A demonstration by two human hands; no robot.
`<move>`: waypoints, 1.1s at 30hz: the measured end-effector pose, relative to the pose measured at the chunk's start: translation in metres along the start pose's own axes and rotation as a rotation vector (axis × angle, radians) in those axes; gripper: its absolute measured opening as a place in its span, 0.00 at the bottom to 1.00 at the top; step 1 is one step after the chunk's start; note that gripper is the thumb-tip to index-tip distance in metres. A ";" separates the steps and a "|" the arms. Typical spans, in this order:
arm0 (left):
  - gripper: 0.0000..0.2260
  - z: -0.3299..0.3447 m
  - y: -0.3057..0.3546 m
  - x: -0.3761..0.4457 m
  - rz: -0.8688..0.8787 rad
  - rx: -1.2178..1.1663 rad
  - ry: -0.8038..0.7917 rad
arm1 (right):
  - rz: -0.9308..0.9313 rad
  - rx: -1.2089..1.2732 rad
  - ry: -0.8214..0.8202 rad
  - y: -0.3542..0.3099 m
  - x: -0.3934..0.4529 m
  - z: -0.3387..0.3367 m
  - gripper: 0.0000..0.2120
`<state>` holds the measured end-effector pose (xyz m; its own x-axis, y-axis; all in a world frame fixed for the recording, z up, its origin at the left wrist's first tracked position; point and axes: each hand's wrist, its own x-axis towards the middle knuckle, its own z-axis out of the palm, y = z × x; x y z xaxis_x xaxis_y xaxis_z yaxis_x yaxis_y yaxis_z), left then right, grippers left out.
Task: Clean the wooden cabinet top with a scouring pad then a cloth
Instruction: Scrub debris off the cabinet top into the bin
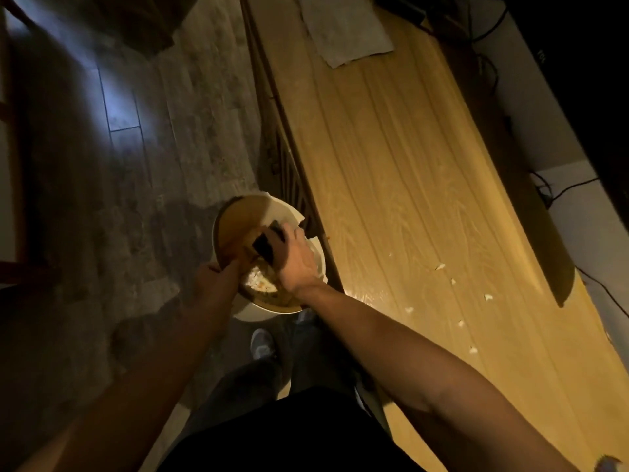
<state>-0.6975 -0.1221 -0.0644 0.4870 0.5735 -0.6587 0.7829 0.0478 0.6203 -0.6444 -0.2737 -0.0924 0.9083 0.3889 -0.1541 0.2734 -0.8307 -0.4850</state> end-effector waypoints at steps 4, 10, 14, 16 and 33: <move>0.10 0.000 -0.010 -0.012 0.011 -0.033 -0.061 | 0.075 -0.054 0.073 0.003 -0.021 -0.021 0.30; 0.20 -0.004 -0.028 -0.021 -0.063 0.001 -0.154 | 0.316 0.049 0.332 0.040 -0.070 -0.062 0.23; 0.25 -0.004 -0.038 -0.029 -0.013 0.079 -0.101 | 0.537 0.074 0.475 0.096 -0.113 -0.097 0.19; 0.29 0.000 -0.043 -0.032 0.002 0.091 -0.092 | 0.647 0.065 0.518 0.133 -0.135 -0.115 0.19; 0.23 0.041 -0.079 -0.052 0.063 0.199 0.194 | 1.000 -0.008 0.441 0.365 -0.197 -0.211 0.19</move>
<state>-0.7691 -0.1898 -0.0967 0.4685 0.7172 -0.5159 0.8236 -0.1432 0.5488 -0.6562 -0.7378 -0.0574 0.7541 -0.6387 -0.1529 -0.6507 -0.6949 -0.3061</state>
